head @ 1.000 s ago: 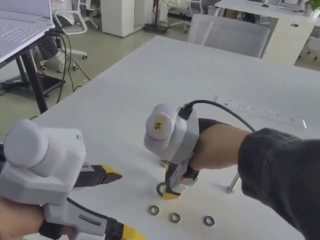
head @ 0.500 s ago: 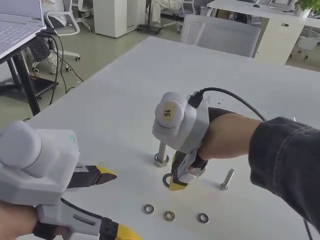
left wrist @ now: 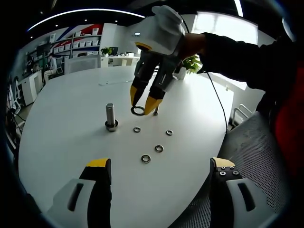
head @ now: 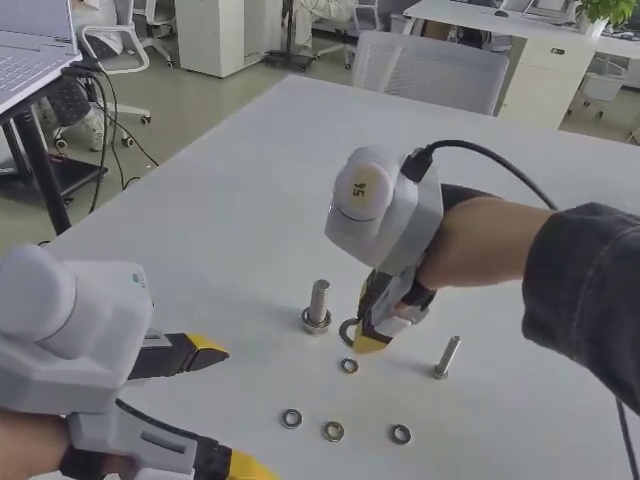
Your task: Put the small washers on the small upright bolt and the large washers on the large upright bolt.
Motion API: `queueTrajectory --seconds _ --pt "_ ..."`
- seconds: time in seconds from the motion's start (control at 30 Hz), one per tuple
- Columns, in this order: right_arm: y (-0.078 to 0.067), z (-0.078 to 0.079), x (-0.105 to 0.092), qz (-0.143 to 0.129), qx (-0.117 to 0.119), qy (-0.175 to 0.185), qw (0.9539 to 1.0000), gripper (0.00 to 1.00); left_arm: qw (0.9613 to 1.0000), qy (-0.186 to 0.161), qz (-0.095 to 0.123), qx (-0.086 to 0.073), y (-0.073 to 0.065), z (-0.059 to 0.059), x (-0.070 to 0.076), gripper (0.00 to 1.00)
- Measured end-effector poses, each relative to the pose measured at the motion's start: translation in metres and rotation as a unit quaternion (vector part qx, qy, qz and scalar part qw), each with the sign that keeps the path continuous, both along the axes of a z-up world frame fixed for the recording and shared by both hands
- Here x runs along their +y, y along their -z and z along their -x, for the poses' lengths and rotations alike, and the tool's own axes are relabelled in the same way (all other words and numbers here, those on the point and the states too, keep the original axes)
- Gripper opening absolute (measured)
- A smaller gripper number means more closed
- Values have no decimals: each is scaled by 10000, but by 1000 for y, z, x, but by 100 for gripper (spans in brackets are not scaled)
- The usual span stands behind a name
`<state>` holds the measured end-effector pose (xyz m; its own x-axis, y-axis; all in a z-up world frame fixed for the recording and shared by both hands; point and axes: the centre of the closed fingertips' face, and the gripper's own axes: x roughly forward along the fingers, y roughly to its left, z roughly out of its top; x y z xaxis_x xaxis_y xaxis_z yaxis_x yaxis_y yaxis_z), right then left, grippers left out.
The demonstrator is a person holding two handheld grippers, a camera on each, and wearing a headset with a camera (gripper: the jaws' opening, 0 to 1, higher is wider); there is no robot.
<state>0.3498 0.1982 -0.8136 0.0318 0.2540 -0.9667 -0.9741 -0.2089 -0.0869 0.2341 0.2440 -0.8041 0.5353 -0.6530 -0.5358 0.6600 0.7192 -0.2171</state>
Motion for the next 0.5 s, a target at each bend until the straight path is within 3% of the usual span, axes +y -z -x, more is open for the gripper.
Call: queueTrajectory --seconds 0.17,0.5 --pt "-13 -10 2 -29 -100 4 9999 24 10000 2 7 -6 0 0 0 85" --pt "-29 -19 27 -252 -243 -121 9993 24 10000 -28 19 -14 1 0 2 85"
